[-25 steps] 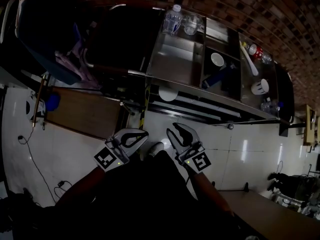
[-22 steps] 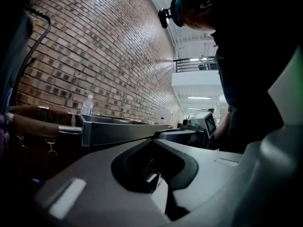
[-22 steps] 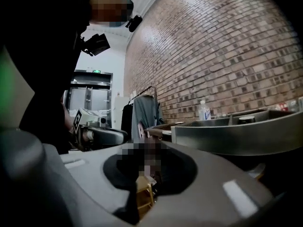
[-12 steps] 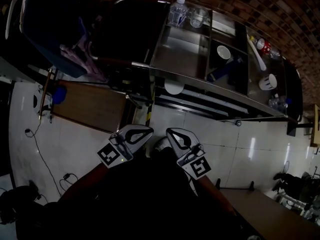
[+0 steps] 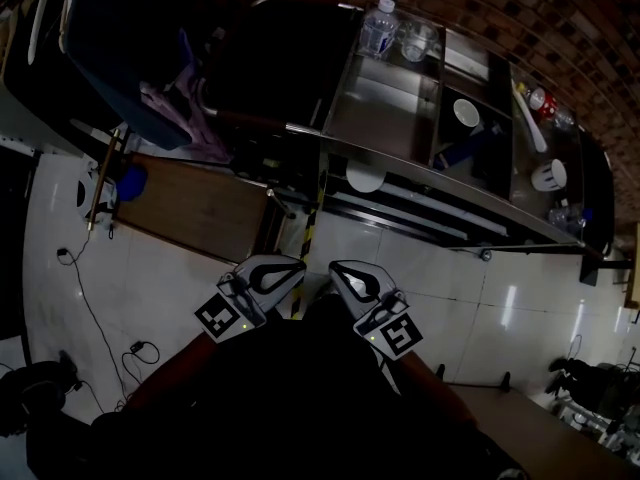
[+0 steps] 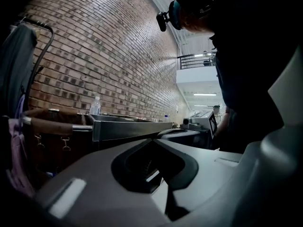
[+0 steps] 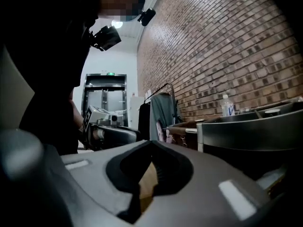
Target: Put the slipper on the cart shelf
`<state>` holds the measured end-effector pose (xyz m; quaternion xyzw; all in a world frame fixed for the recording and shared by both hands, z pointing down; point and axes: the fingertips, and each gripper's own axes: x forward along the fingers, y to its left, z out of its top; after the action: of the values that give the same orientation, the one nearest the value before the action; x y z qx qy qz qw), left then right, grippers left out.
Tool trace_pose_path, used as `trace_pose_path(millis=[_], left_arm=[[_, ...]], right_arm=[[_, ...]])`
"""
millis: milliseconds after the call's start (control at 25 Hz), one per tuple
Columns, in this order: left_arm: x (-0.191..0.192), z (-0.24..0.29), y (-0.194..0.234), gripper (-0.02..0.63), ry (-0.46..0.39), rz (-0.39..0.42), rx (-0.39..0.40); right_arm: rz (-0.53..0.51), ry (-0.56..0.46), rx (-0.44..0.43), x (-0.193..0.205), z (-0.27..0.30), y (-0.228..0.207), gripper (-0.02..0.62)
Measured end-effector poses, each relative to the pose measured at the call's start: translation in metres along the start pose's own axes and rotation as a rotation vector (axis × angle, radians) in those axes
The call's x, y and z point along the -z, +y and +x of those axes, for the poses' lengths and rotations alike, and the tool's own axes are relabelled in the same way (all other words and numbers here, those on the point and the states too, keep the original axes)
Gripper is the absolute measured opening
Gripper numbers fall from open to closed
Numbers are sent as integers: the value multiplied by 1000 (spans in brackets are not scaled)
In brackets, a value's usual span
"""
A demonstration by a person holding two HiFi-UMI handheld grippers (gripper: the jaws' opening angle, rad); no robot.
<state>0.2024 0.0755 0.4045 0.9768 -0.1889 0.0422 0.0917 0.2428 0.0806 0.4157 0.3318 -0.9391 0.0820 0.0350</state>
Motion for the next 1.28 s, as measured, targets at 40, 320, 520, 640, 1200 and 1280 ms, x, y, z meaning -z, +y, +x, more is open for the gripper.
trace_pose_path(millis=[40,320,520,640,1200,1280], left_arm=[[0,-7,6,5,-2,-4,-5],[5,-79,65,5,-31,-3,7],[-3,-164,121,5,-73,-30,26],[-3,-216,151,5,-79,-23,51],[7,-330,192,5,-52,4,143],[8,-332,188,5,-42,-2,135]], right_arm=[[9,-3,1,-1,8,1,0],[9,11,43,0,95,38,0],[20,-4,67,-9,184,92,0],[21,10,90,-13,232,127,0],[56,12,218,-5,317,195,0],[82,8,230,-3,309,197,0]])
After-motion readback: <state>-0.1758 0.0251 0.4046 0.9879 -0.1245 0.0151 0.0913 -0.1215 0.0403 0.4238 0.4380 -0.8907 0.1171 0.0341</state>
